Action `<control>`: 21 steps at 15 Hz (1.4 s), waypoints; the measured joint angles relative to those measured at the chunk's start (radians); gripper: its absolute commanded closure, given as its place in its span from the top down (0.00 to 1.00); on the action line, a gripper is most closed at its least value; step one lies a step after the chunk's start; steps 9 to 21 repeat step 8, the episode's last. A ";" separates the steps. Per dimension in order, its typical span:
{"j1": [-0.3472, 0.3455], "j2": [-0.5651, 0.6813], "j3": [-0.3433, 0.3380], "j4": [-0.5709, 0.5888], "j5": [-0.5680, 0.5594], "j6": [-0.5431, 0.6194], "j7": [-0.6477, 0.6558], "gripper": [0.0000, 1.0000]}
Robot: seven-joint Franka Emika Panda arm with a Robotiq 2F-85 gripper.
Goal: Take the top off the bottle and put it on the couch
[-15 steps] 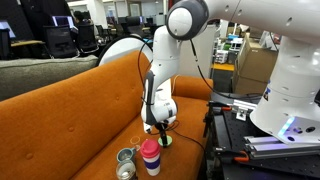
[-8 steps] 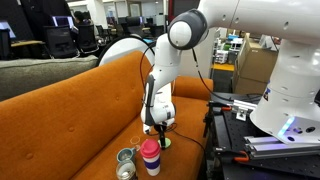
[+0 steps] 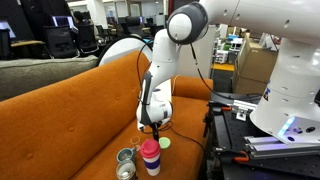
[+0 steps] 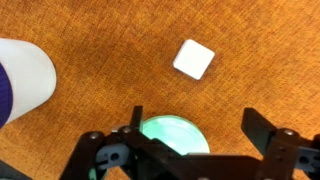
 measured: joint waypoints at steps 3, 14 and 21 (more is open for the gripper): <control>0.000 -0.030 0.012 -0.043 0.000 0.067 -0.005 1.00; -0.001 -0.039 0.014 -0.061 0.000 0.079 -0.008 1.00; -0.001 -0.039 0.014 -0.061 0.000 0.079 -0.008 1.00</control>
